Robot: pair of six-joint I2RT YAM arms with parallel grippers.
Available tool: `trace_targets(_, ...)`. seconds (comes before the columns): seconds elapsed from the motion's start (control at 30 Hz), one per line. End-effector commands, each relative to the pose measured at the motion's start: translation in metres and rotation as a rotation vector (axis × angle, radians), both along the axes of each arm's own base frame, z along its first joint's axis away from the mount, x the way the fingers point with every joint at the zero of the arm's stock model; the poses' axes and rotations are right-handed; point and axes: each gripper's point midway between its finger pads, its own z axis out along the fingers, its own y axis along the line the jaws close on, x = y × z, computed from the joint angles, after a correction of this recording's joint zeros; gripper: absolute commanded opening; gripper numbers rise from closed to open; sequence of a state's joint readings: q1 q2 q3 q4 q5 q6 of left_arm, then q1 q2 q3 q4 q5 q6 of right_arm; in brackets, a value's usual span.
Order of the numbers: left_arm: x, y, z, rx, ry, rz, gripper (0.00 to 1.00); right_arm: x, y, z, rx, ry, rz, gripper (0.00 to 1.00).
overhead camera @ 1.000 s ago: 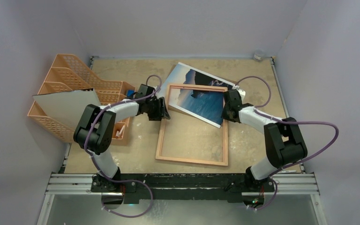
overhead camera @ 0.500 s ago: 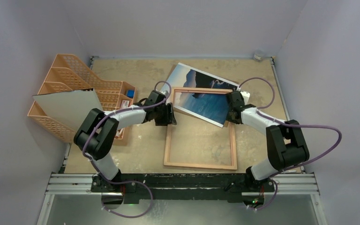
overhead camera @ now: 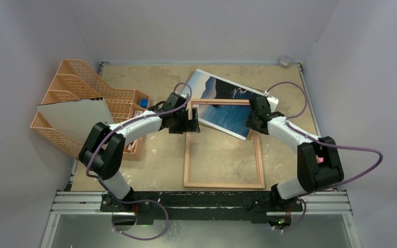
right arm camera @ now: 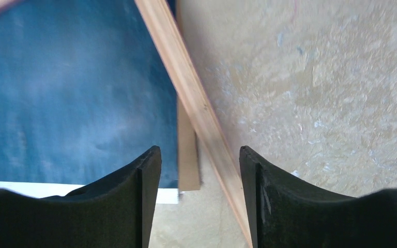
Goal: Put the photo into the frame
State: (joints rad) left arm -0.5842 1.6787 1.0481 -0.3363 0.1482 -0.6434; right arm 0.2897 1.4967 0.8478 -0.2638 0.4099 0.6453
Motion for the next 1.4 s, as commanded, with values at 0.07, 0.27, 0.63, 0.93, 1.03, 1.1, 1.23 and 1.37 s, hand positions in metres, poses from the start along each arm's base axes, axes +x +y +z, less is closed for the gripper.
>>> trace_targets(0.07, 0.055, 0.023, 0.070, 0.047, -0.187, 0.004, 0.87, 0.043, 0.006, 0.073, 0.016, -0.193, -0.023, 0.63)
trace_targets(0.27, 0.121, 0.041, 0.083, 0.101, -0.206, 0.036, 0.86, 0.086, 0.037, 0.093, 0.101, -0.217, 0.047, 0.62)
trace_targets(0.63, 0.198, 0.071, 0.039, 0.124, -0.213, 0.090, 0.84, 0.157, 0.079, 0.061, 0.152, -0.143, 0.150, 0.61)
trace_targets(0.93, 0.237, 0.096, 0.013, 0.036, -0.185, 0.136, 0.82, 0.181, 0.076, 0.011, 0.069, -0.052, 0.156, 0.61)
trace_targets(1.03, 0.240, 0.091, 0.003, -0.049, -0.161, 0.116, 0.79, 0.178, 0.073, -0.003, 0.038, -0.009, 0.174, 0.61)
trace_targets(1.1, 0.241, 0.090, -0.005, -0.070, -0.142, 0.114, 0.77, 0.174, 0.069, -0.013, 0.016, 0.021, 0.176, 0.61)
trace_targets(1.23, 0.241, 0.088, -0.020, -0.093, -0.092, 0.117, 0.74, 0.169, 0.063, -0.023, -0.020, 0.049, 0.181, 0.61)
trace_targets(1.37, 0.237, 0.082, -0.032, -0.162, -0.018, 0.121, 0.71, 0.168, 0.060, -0.028, -0.040, 0.062, 0.185, 0.61)
